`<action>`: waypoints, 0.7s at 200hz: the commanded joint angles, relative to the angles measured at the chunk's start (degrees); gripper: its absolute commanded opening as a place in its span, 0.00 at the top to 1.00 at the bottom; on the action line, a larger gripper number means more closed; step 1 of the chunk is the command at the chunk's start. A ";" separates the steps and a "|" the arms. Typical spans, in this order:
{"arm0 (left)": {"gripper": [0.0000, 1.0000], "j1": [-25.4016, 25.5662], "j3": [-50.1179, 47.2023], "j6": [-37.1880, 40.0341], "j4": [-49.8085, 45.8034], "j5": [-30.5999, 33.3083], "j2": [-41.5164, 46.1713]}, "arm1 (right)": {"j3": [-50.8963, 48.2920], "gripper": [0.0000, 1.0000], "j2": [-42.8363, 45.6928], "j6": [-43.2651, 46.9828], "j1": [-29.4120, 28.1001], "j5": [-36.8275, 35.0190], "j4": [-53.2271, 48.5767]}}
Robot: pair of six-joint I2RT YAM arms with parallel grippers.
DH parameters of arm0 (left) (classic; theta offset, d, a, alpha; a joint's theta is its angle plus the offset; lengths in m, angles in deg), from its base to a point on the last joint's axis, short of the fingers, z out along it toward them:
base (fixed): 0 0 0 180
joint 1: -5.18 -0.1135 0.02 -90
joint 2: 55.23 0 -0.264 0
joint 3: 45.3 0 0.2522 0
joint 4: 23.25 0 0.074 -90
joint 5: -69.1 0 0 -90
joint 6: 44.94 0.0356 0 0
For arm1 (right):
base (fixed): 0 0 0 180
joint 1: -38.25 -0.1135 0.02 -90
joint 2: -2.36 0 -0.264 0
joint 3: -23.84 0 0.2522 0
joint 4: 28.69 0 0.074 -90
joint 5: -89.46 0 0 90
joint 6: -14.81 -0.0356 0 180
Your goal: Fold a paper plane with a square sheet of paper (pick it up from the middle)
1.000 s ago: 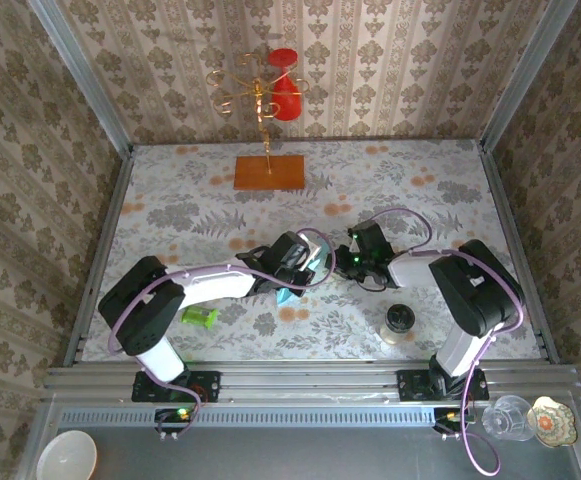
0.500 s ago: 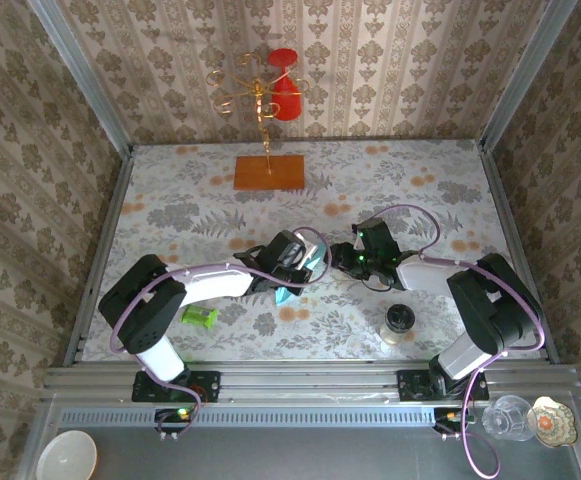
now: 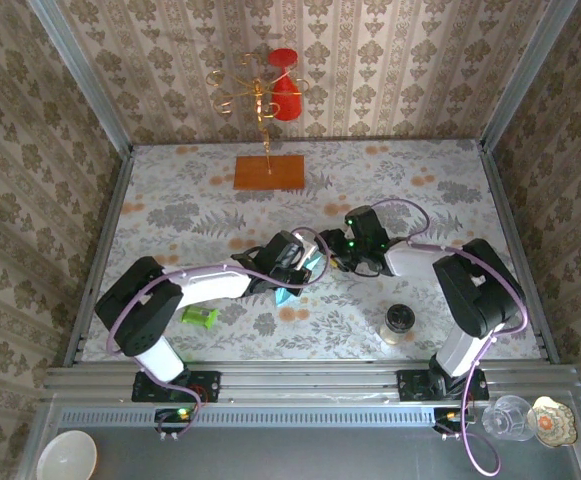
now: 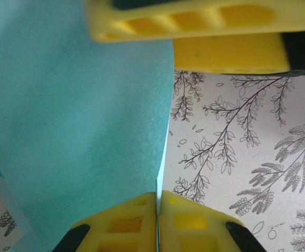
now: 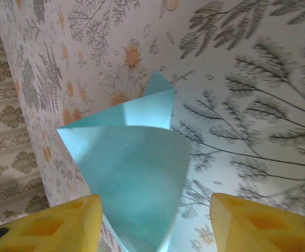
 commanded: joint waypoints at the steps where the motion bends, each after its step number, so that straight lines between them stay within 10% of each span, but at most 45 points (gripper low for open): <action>1: 0.88 0.76 0.27 0.90 -1.15 0.69 1.92 | 2.07 0.44 -2.03 -1.71 -1.07 1.03 -5.08; 64: 0.83 0.86 0.31 1.19 -2.06 1.35 2.79 | 1.57 0.67 -1.87 -2.26 -1.47 2.42 -5.43; 140: 0.50 -3.02 -5.36 -6.99 -1.27 -1.19 12.65 | -0.92 0.95 -0.27 -2.42 -1.53 2.26 -1.66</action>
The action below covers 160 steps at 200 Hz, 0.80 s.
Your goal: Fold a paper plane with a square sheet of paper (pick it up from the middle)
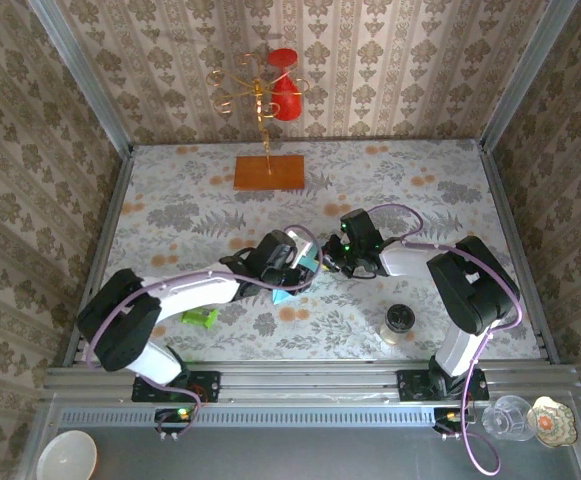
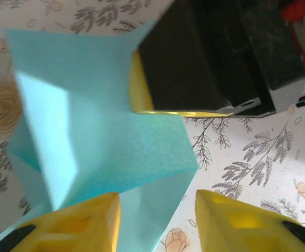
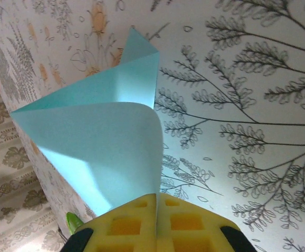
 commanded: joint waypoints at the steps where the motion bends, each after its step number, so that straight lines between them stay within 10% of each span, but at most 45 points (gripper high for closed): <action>1: 0.50 -2.49 -2.58 -5.05 -0.94 -0.93 5.00 | -0.94 0.95 1.05 0.58 -0.34 0.95 1.45; 160: 0.32 -14.13 -11.66 -21.23 6.26 -11.44 3.29 | -1.30 0.95 1.65 3.07 -1.82 4.24 4.27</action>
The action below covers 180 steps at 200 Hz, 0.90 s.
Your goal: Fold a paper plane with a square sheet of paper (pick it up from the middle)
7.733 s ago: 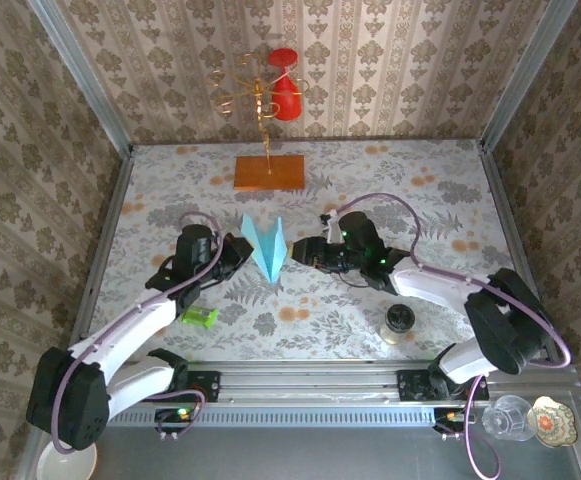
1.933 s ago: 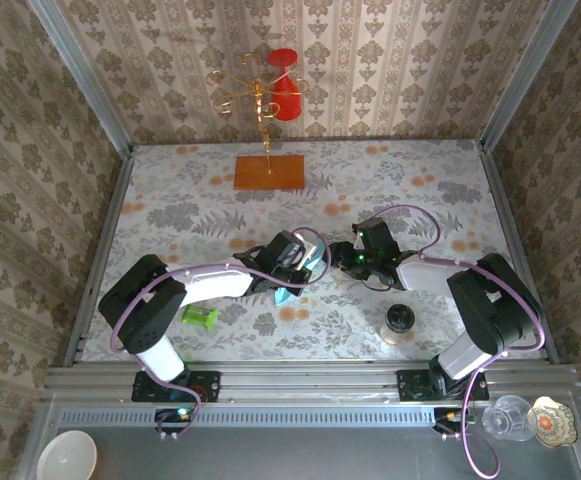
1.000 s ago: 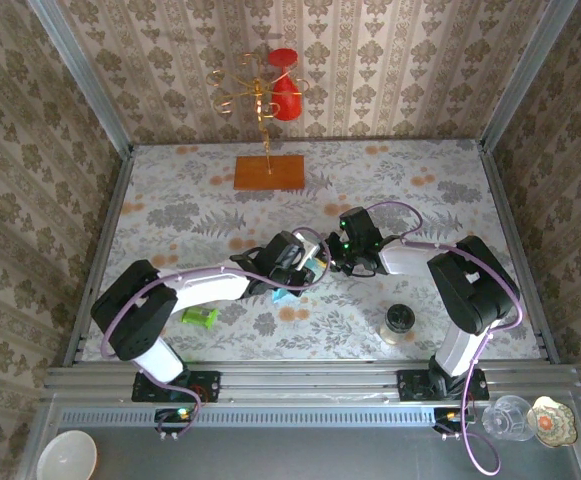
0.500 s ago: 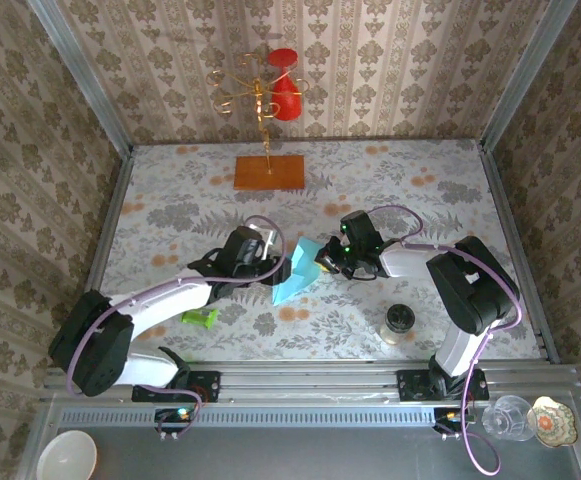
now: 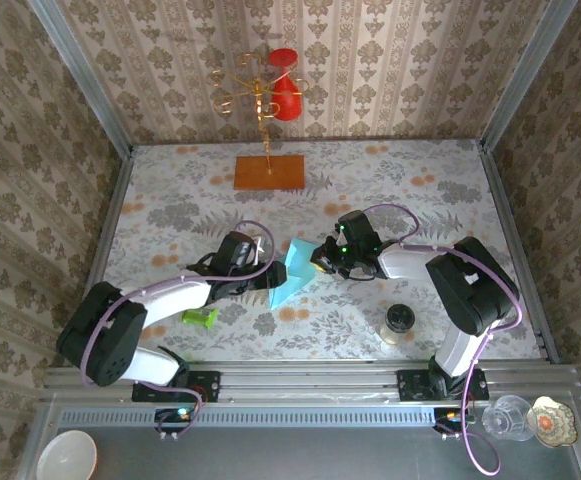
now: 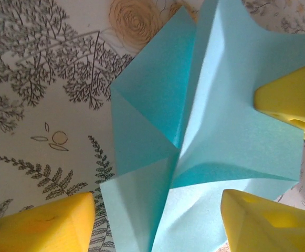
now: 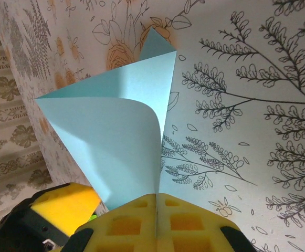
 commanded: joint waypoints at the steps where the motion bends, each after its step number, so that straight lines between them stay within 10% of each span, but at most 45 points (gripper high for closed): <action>1: 0.32 -0.41 0.30 -1.60 1.30 -1.14 -1.65 | -0.73 0.95 1.45 1.32 -0.37 1.36 1.17; 180: 0.61 -0.76 3.19 -0.23 9.67 -8.84 -9.55 | -1.61 0.94 1.73 1.59 -0.54 2.15 2.26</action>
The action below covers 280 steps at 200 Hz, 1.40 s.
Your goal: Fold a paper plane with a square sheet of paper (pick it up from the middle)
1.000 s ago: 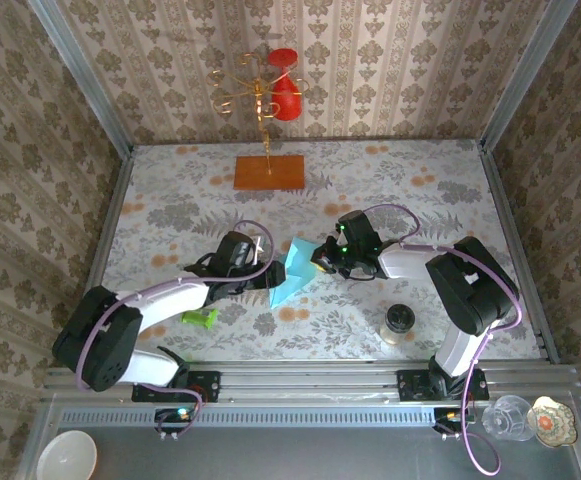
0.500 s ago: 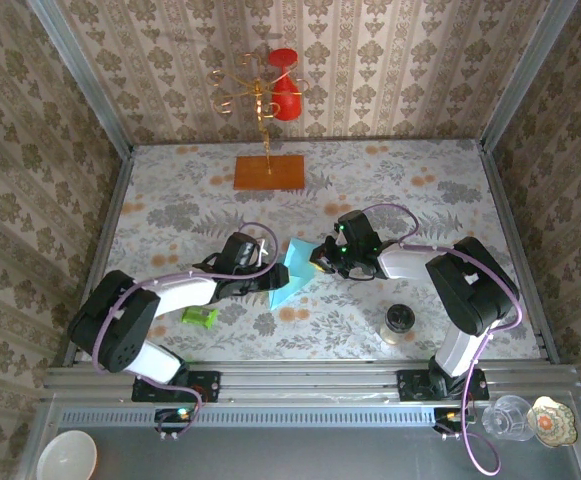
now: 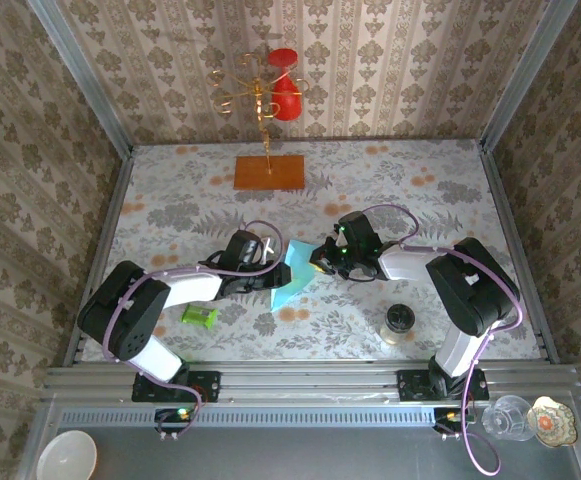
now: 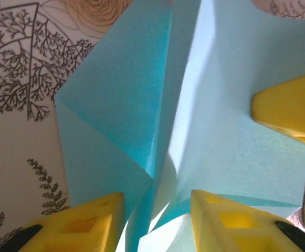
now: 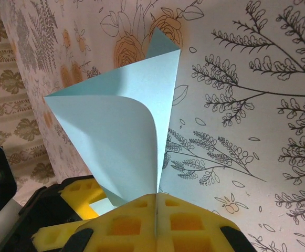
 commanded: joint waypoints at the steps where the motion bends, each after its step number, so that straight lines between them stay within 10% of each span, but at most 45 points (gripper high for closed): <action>1: 0.60 -0.58 1.69 1.55 1.67 -1.32 -0.76 | -0.80 0.94 1.42 1.04 -0.37 1.21 0.70; 152: 0.67 -3.24 2.57 -1.70 7.87 -9.88 -6.44 | -1.37 0.94 1.44 1.48 -0.39 2.41 1.52; 219: 0.45 -5.47 -3.06 -1.57 -0.62 -2.10 7.01 | -1.46 0.94 1.71 1.90 -0.37 1.30 0.65; 280: 0.44 0.18 -8.33 -3.81 -4.88 4.40 14.43 | -1.33 0.94 1.35 1.81 -0.37 1.56 0.90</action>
